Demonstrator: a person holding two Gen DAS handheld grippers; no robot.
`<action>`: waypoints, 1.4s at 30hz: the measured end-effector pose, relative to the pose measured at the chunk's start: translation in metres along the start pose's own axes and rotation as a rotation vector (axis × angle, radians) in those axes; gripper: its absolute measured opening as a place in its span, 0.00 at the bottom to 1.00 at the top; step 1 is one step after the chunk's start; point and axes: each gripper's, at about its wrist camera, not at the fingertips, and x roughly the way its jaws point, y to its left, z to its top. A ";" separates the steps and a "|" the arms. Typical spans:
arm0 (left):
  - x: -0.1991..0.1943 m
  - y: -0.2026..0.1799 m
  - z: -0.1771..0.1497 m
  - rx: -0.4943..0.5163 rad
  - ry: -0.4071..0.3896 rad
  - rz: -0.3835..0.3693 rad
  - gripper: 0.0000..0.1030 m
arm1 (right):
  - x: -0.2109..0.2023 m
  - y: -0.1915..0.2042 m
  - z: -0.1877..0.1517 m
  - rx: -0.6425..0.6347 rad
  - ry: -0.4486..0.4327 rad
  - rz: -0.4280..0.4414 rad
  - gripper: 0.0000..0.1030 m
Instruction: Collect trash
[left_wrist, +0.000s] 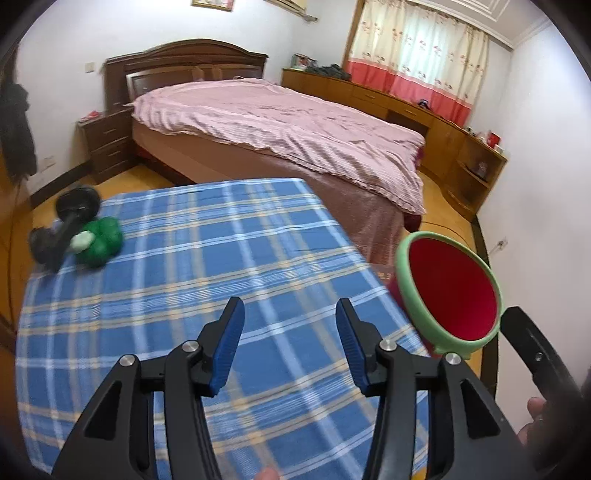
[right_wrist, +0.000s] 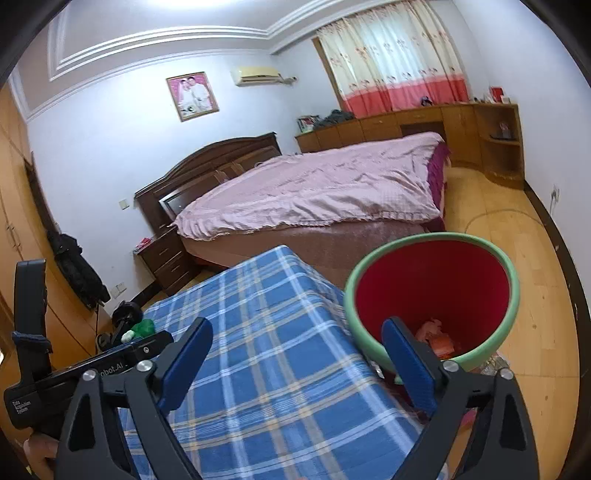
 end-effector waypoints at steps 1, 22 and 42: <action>-0.006 0.005 -0.002 -0.008 -0.009 0.016 0.50 | -0.001 0.004 -0.001 -0.006 -0.001 0.006 0.95; -0.069 0.047 -0.030 -0.099 -0.130 0.156 0.51 | -0.030 0.050 -0.018 -0.087 -0.059 0.057 0.99; -0.069 0.045 -0.030 -0.090 -0.146 0.162 0.51 | -0.033 0.051 -0.019 -0.084 -0.046 0.055 0.99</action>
